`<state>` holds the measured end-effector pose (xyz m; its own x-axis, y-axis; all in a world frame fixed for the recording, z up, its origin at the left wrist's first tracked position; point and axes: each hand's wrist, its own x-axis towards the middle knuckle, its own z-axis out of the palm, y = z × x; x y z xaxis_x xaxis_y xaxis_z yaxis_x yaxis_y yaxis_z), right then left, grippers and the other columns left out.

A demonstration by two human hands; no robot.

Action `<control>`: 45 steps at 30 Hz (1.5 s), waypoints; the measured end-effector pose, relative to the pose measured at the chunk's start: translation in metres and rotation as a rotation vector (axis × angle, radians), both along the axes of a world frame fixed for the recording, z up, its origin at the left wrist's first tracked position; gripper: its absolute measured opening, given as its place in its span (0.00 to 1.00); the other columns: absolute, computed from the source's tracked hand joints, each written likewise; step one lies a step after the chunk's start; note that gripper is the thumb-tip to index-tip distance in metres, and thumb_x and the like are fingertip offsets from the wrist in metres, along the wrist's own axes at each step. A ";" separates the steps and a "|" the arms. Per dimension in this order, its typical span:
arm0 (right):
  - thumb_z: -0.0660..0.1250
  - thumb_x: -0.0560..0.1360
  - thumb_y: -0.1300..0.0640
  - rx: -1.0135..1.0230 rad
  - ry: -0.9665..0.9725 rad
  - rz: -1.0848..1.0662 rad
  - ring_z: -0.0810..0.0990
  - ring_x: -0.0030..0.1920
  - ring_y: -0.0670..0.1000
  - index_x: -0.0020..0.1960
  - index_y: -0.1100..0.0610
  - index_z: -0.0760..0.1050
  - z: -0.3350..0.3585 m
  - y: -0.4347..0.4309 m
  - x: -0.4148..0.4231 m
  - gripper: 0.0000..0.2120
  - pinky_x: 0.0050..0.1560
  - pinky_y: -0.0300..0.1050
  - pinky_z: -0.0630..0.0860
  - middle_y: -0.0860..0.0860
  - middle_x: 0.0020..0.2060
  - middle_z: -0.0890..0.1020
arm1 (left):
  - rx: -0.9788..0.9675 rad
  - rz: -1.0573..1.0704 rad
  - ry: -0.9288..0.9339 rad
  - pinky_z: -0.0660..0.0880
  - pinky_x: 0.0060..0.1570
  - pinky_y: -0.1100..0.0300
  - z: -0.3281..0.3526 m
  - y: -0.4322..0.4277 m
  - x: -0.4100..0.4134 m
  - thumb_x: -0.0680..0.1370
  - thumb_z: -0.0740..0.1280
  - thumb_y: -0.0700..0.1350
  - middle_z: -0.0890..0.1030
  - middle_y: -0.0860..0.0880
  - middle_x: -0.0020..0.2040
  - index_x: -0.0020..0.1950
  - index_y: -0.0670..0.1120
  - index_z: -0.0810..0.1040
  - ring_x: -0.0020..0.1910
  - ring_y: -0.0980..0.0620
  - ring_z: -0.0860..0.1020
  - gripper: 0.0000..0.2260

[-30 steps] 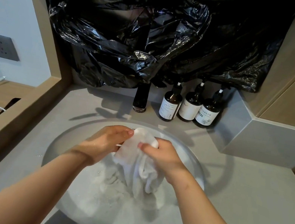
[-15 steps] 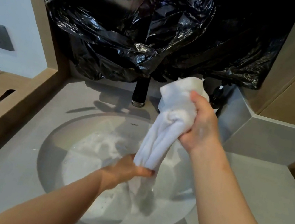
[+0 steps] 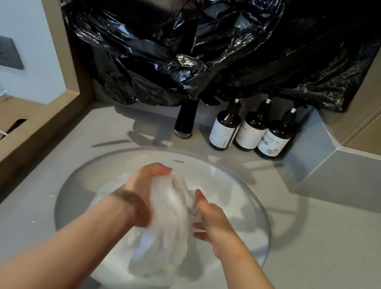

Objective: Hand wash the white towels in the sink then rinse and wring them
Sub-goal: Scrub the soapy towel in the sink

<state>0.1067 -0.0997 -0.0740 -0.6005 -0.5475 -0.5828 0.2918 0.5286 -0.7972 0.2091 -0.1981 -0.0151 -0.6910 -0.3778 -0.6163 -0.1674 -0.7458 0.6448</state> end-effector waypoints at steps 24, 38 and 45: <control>0.64 0.55 0.64 -0.623 0.353 0.164 0.78 0.40 0.47 0.47 0.53 0.72 0.118 -0.024 -0.024 0.21 0.37 0.39 0.74 0.50 0.39 0.78 | -0.795 -0.135 -0.139 0.66 0.25 0.65 0.019 -0.047 0.031 0.77 0.65 0.55 0.75 0.49 0.32 0.43 0.45 0.79 0.27 0.56 0.71 0.13; 0.65 0.55 0.62 -0.602 0.567 0.304 0.76 0.36 0.47 0.43 0.53 0.74 0.188 -0.024 -0.030 0.16 0.33 0.39 0.73 0.51 0.35 0.76 | -0.964 -0.137 0.522 0.75 0.40 0.66 0.057 -0.043 -0.010 0.62 0.73 0.39 0.80 0.59 0.39 0.53 0.49 0.72 0.41 0.61 0.78 0.21; 0.77 0.63 0.52 -0.063 0.730 0.585 0.80 0.48 0.52 0.54 0.54 0.75 0.153 -0.018 -0.041 0.22 0.49 0.48 0.76 0.50 0.45 0.80 | -0.877 -0.240 0.372 0.77 0.42 0.62 0.030 -0.056 0.002 0.57 0.75 0.44 0.79 0.49 0.47 0.56 0.46 0.73 0.46 0.55 0.78 0.28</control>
<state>0.0654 -0.1180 0.0792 -0.4248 -0.8960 -0.1296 -0.5907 0.3828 -0.7104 0.2111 -0.2541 0.0154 -0.9023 -0.4219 0.0884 0.0740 0.0505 0.9960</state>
